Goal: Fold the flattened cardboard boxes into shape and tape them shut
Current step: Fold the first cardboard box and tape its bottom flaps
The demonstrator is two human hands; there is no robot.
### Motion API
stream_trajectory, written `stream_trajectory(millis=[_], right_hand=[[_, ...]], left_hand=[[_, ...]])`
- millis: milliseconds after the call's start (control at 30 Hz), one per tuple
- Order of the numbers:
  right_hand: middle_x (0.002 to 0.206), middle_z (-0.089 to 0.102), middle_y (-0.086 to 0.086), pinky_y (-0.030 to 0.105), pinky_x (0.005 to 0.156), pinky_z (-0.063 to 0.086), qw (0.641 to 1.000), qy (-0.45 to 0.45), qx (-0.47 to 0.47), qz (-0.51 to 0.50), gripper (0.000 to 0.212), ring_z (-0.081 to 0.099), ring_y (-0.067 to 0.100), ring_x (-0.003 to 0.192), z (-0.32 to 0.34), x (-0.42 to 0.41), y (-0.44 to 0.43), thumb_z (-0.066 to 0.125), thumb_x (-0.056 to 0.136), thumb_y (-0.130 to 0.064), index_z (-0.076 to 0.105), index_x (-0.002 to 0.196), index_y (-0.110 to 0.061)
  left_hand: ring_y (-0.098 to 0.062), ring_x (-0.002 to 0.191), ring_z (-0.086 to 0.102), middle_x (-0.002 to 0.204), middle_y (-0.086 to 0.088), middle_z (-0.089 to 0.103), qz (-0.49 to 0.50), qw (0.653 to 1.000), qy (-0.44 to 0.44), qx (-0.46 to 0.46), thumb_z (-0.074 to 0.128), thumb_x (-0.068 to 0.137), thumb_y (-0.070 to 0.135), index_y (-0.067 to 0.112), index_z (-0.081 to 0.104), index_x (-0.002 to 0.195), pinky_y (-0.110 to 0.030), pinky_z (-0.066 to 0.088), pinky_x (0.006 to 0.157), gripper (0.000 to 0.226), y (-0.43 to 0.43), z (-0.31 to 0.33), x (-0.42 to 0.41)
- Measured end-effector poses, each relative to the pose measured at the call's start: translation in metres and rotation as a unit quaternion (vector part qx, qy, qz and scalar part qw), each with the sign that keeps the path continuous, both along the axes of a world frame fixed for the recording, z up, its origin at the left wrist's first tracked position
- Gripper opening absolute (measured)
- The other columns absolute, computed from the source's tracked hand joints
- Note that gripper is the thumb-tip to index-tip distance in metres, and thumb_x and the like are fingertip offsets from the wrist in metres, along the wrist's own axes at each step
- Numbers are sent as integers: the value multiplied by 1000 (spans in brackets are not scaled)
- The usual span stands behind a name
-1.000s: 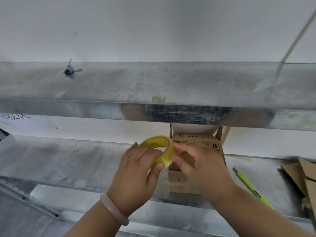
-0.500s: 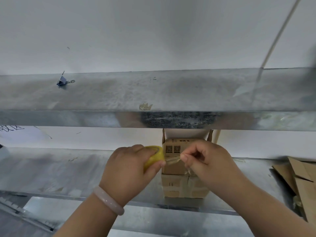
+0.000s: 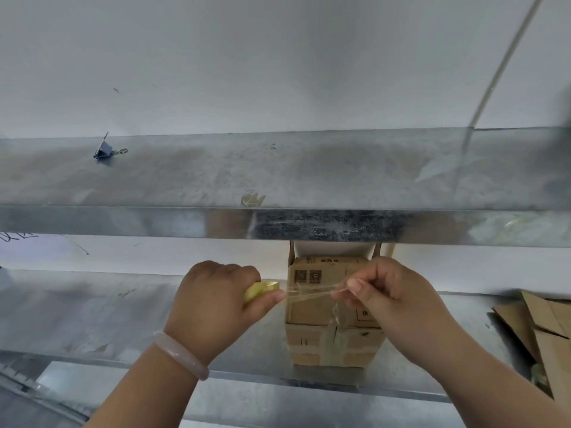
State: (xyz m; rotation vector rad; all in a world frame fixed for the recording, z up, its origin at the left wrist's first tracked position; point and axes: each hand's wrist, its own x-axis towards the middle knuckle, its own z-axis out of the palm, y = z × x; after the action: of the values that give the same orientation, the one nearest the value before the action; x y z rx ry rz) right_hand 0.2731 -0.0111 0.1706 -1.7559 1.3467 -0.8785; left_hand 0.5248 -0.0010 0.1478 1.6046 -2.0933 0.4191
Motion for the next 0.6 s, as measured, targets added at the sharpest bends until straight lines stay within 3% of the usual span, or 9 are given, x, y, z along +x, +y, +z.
stream_trajectory(millis=[133,267,467,567,600], right_hand=[[81,75,-15,23,73,49,999,-49,17,-10,10,71,3,74,3,-8,-2,57,97,-20,62,89,-15],[83,76,4,41,82,55,983,-172,47,-45,14,74,21,82,-3,-25,-7,52,98,-11,60,89,-4],[80,74,13,27,66,61,956,-264,97,-86,16,74,28,82,-23,-62,-8,53,95,-11,58,88,2],[81,73,15,27,65,60,949,-287,100,-89,30,72,34,85,-44,-73,-1,68,84,-25,58,86,3],[80,73,16,28,65,60,944,-300,104,-90,45,73,34,83,-49,-74,2,79,75,-34,58,86,4]], left_hand=[[-9,48,48,50,12,49,8,1000,24,-7,25,88,76,27,60,65,-27,38,54,64,-3,2,3],[-8,57,48,56,17,46,-22,995,93,3,26,92,70,28,59,71,-19,33,64,58,-1,-1,14],[-9,55,47,58,14,48,-35,996,86,11,28,95,62,25,56,70,-30,38,59,53,10,-15,20],[-12,56,48,60,13,52,-36,998,47,-7,30,95,61,21,61,72,-29,37,61,55,13,-22,12],[-13,55,49,60,12,53,-34,999,29,-17,31,95,61,21,62,73,-29,35,62,55,13,-24,10]])
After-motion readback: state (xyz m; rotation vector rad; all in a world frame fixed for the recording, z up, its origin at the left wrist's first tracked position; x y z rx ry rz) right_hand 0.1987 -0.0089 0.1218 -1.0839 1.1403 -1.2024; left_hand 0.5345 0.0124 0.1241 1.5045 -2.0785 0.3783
